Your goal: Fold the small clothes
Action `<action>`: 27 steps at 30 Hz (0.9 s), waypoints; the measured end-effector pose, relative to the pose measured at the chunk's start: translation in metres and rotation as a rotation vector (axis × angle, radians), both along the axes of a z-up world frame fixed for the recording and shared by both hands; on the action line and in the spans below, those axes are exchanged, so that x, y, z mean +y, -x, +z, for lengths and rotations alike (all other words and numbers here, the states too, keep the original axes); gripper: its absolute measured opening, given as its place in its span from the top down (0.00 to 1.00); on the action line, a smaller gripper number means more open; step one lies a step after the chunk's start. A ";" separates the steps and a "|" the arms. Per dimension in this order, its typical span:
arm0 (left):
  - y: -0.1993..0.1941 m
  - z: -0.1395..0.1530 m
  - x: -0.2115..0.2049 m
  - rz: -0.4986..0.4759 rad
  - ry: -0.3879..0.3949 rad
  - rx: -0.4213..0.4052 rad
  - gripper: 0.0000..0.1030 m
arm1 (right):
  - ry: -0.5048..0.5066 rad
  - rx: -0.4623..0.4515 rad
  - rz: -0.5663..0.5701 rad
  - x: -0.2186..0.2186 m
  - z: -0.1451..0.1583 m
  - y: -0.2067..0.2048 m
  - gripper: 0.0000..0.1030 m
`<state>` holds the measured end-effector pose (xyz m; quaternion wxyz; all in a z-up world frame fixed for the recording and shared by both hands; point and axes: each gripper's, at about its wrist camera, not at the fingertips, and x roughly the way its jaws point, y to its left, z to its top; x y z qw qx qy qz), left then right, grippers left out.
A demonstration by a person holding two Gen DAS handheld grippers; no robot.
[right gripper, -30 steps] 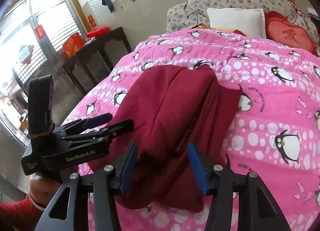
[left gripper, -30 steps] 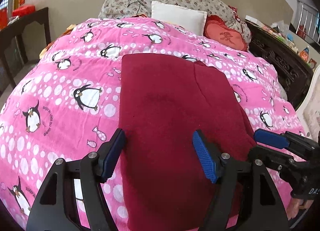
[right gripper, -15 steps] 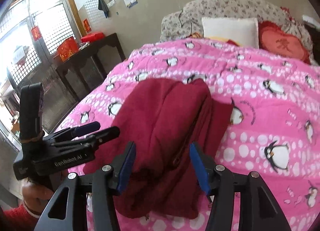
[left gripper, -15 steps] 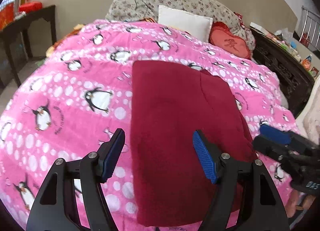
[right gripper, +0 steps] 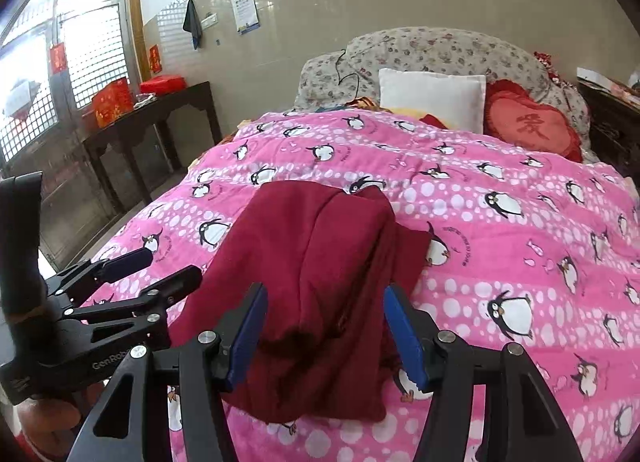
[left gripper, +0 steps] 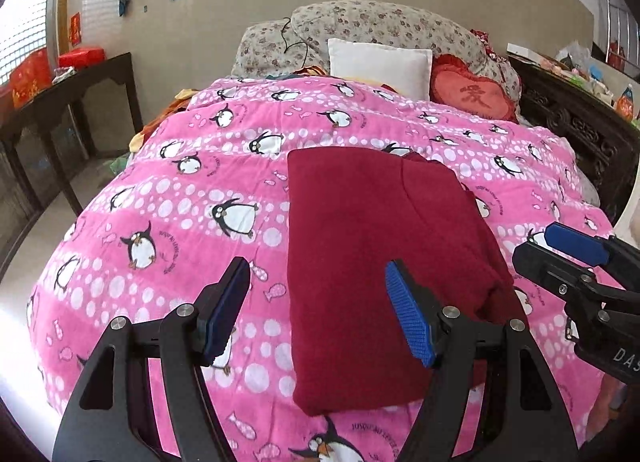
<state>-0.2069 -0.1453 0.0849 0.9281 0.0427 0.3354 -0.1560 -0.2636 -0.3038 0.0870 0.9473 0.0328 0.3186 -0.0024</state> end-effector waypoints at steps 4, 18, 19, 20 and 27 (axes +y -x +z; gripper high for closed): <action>0.012 0.006 0.003 0.020 -0.009 -0.046 0.31 | 0.012 -0.012 -0.007 0.006 0.003 0.009 0.43; 0.039 0.012 0.009 0.081 -0.070 -0.136 0.31 | -0.012 -0.002 -0.034 0.011 -0.001 0.019 0.43; 0.041 0.012 0.008 0.090 -0.081 -0.143 0.31 | -0.010 -0.002 -0.036 0.011 -0.001 0.020 0.43; 0.042 0.012 0.007 0.093 -0.089 -0.150 0.31 | -0.009 -0.003 -0.037 0.012 -0.001 0.020 0.43; 0.051 0.018 0.006 0.094 -0.117 -0.185 0.31 | -0.016 -0.006 -0.033 0.013 0.001 0.022 0.43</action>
